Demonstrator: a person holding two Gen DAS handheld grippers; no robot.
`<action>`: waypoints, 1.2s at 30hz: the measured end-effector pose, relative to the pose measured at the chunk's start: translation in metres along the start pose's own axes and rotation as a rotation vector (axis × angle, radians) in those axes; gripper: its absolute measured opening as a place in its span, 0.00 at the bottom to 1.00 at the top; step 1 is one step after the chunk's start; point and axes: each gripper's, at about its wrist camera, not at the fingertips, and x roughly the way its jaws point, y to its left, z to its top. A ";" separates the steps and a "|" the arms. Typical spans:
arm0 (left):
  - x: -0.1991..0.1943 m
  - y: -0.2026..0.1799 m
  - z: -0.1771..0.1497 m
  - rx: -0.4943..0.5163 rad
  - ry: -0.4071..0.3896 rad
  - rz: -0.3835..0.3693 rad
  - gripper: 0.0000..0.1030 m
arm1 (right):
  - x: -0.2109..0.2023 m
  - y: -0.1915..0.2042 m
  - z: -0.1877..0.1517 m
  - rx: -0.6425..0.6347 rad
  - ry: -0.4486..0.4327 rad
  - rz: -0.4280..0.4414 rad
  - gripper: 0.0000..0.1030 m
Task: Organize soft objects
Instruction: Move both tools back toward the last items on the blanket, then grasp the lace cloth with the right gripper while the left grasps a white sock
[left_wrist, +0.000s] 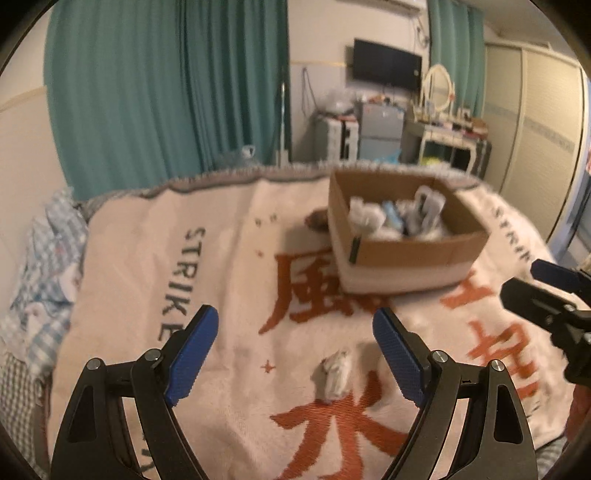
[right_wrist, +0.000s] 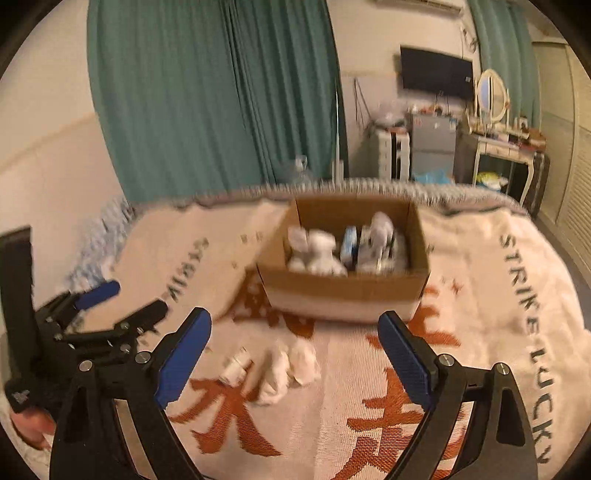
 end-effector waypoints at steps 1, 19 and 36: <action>0.010 0.001 -0.005 0.003 0.013 0.015 0.84 | 0.013 -0.002 -0.005 0.005 0.022 0.009 0.86; 0.097 -0.021 -0.064 0.050 0.218 -0.166 0.81 | 0.132 -0.031 -0.055 0.004 0.146 -0.056 0.19; 0.057 -0.048 -0.067 0.095 0.199 -0.227 0.26 | 0.071 -0.037 -0.054 0.010 0.113 -0.042 0.19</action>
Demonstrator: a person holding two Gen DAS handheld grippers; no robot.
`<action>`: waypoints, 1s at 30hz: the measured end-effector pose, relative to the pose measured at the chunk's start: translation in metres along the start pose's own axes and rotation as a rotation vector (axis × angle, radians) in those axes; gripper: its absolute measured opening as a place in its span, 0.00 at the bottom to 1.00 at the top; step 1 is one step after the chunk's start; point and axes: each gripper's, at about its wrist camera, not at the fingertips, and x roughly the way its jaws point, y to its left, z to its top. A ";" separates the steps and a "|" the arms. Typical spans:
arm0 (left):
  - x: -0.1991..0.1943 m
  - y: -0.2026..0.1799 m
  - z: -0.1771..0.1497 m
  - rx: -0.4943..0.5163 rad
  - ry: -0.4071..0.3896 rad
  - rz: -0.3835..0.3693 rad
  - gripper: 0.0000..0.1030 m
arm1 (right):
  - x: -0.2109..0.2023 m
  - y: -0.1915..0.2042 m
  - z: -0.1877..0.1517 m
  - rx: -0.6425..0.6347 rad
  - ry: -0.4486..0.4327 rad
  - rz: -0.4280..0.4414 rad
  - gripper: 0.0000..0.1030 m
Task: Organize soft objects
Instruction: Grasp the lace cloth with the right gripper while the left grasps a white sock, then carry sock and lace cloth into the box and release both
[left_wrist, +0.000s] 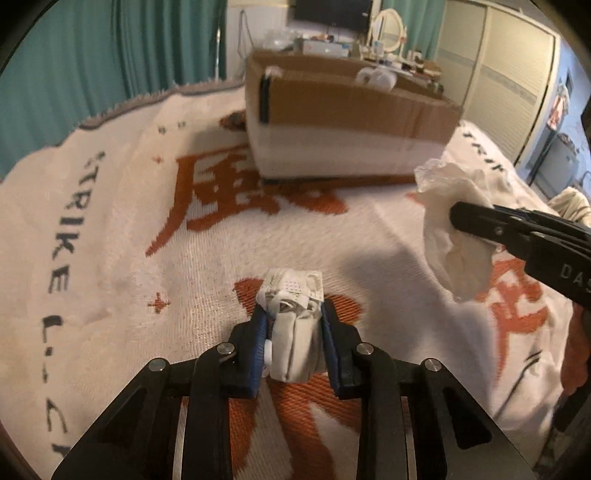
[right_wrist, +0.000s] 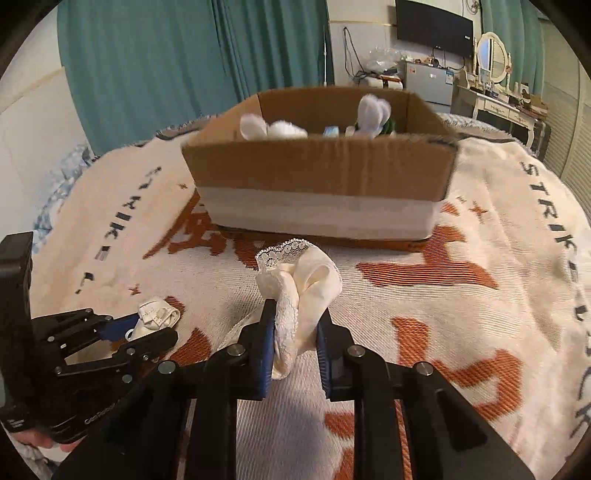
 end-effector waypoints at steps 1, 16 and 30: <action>-0.008 -0.005 0.003 0.002 -0.006 0.001 0.25 | -0.013 -0.001 0.002 0.001 -0.010 0.003 0.19; -0.150 -0.071 0.077 0.076 -0.250 -0.007 0.26 | -0.183 -0.006 0.037 -0.010 -0.243 0.019 0.19; -0.118 -0.052 0.161 0.049 -0.328 0.052 0.26 | -0.183 -0.015 0.129 -0.108 -0.331 0.008 0.19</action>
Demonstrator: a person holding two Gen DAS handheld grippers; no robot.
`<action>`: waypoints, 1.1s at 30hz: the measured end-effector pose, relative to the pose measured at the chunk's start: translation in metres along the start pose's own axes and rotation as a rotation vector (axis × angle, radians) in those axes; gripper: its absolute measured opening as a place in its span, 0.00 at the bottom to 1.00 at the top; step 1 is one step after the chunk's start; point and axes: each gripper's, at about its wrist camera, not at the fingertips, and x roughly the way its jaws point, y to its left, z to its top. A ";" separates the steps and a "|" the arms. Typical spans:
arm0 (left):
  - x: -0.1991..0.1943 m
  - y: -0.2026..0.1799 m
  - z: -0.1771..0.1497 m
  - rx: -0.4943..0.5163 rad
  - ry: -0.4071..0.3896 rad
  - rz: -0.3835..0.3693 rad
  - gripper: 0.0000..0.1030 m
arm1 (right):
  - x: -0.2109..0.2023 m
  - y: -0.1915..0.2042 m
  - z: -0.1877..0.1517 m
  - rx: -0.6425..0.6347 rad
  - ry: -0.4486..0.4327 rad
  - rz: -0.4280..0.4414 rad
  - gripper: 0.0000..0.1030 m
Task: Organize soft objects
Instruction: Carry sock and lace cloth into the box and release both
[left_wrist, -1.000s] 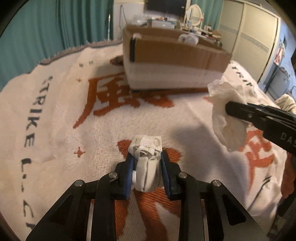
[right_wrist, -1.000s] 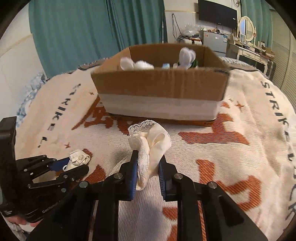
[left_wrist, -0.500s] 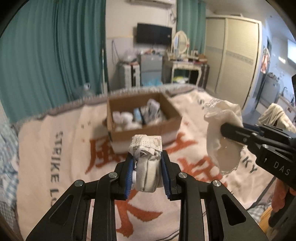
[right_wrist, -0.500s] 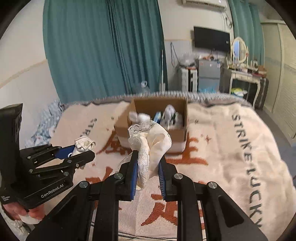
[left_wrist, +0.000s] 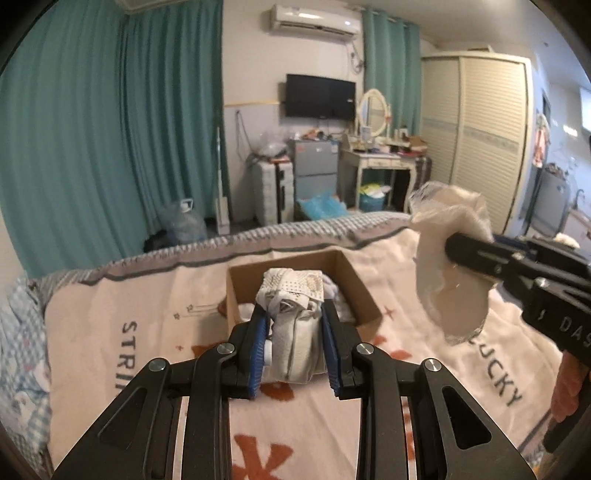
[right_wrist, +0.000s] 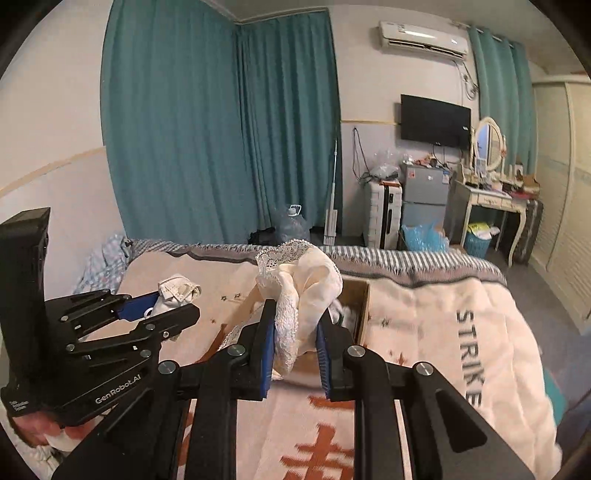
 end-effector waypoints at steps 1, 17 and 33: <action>0.008 0.001 0.002 -0.001 0.004 0.008 0.26 | 0.009 -0.002 0.005 -0.012 -0.001 -0.013 0.19; 0.161 0.009 -0.026 0.015 0.134 0.086 0.26 | 0.191 -0.053 -0.033 0.014 0.150 -0.010 0.19; 0.133 -0.003 -0.015 -0.029 0.119 0.110 0.60 | 0.171 -0.068 -0.028 0.045 0.115 -0.022 0.47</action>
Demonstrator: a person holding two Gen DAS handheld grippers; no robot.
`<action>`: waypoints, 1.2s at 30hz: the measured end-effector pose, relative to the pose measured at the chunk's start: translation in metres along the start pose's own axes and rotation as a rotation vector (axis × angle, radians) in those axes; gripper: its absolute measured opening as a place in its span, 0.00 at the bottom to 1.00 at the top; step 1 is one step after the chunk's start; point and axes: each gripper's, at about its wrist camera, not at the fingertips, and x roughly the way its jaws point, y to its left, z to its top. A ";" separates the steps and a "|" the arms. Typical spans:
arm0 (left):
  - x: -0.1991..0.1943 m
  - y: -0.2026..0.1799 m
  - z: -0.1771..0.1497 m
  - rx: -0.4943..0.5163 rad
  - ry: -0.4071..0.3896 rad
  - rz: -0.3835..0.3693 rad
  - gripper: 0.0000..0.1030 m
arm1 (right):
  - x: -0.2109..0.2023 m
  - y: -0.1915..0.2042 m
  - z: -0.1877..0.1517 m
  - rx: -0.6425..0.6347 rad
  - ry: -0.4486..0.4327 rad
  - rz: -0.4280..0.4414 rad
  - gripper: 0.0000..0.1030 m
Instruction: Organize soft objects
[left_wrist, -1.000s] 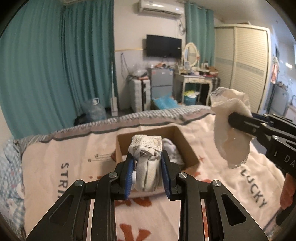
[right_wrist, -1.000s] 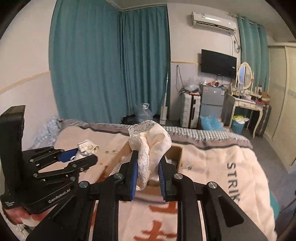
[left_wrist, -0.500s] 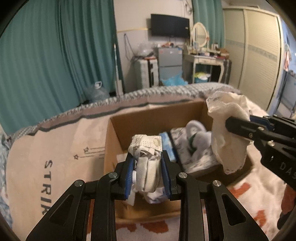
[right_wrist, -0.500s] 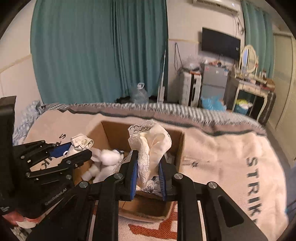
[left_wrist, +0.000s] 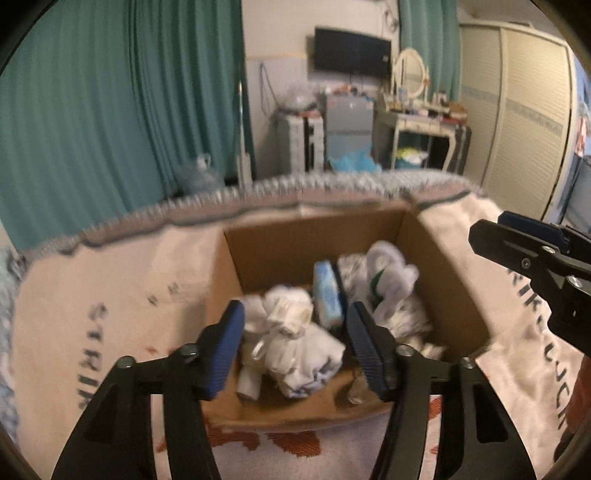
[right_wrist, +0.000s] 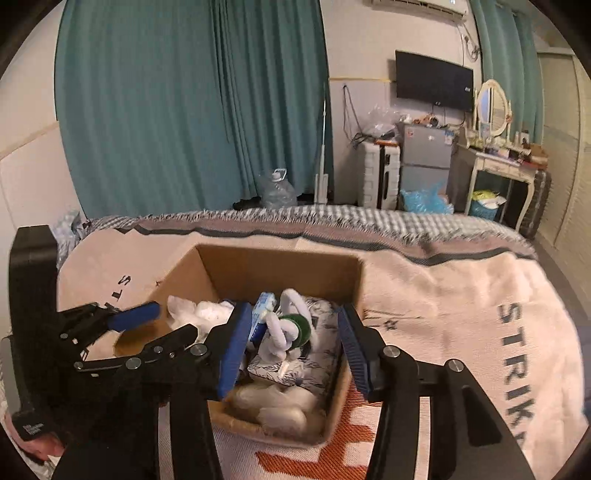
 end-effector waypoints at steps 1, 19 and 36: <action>-0.015 -0.002 0.006 0.008 -0.021 0.006 0.60 | -0.015 0.001 0.007 -0.001 -0.013 -0.008 0.47; -0.314 -0.006 0.048 0.064 -0.476 0.002 0.88 | -0.320 0.063 0.053 -0.081 -0.362 -0.114 1.00; -0.288 -0.006 -0.041 0.000 -0.489 0.089 0.88 | -0.313 0.073 -0.044 -0.049 -0.408 -0.031 1.00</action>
